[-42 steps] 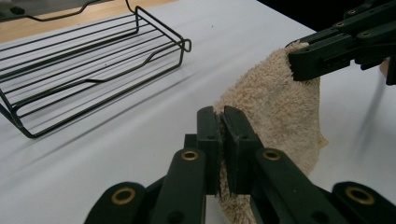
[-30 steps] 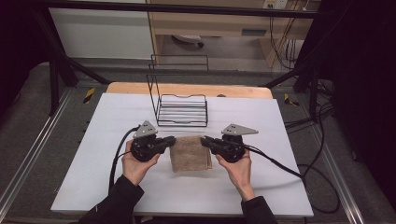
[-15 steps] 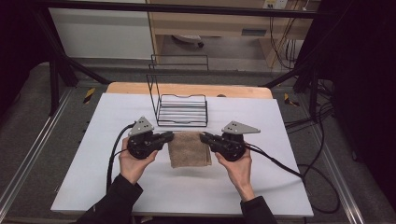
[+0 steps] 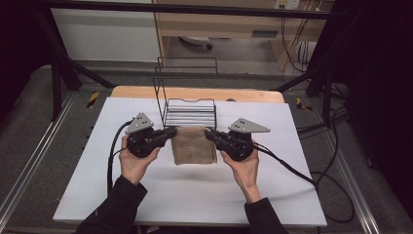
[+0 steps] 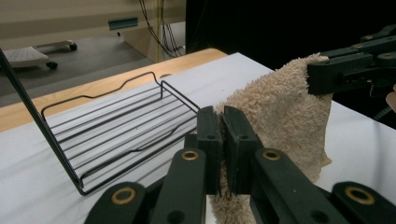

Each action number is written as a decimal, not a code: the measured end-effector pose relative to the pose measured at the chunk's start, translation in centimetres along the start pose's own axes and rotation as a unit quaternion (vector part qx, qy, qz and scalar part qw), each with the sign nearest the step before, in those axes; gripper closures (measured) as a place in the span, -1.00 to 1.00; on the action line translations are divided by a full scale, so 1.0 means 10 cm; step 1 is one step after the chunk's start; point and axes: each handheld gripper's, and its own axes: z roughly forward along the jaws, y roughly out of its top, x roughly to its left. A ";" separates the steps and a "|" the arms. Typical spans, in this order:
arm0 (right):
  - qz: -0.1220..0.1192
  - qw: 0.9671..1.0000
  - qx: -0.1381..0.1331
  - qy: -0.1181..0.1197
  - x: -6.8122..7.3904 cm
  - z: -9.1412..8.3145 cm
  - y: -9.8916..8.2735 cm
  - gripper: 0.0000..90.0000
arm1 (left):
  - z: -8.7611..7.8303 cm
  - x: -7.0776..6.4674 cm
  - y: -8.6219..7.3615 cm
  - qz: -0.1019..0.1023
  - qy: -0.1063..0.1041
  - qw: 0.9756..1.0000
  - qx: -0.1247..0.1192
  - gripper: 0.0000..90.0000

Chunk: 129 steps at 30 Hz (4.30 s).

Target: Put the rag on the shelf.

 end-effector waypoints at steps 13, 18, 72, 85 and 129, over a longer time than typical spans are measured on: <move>-0.005 1.000 -0.025 -0.009 -0.01 0.00 0.15 0.86 | -0.02 0.02 0.17 0.006 0.007 1.000 -0.025 0.91; -0.009 0.999 -0.035 -0.015 -0.01 0.00 0.21 0.86 | -0.03 0.03 0.21 0.005 0.007 0.999 -0.037 0.91; -0.052 0.991 -0.105 -0.060 -0.07 0.12 1.12 0.87 | -0.08 0.27 1.01 0.020 0.032 0.991 -0.128 0.91; -0.063 0.989 -0.117 -0.067 -0.08 0.15 1.36 0.87 | -0.11 0.33 1.25 0.029 0.041 0.989 -0.141 0.91; -0.074 0.981 -0.156 -0.085 -0.34 0.43 1.93 0.87 | 0.06 0.64 1.89 0.053 0.083 0.982 -0.160 0.91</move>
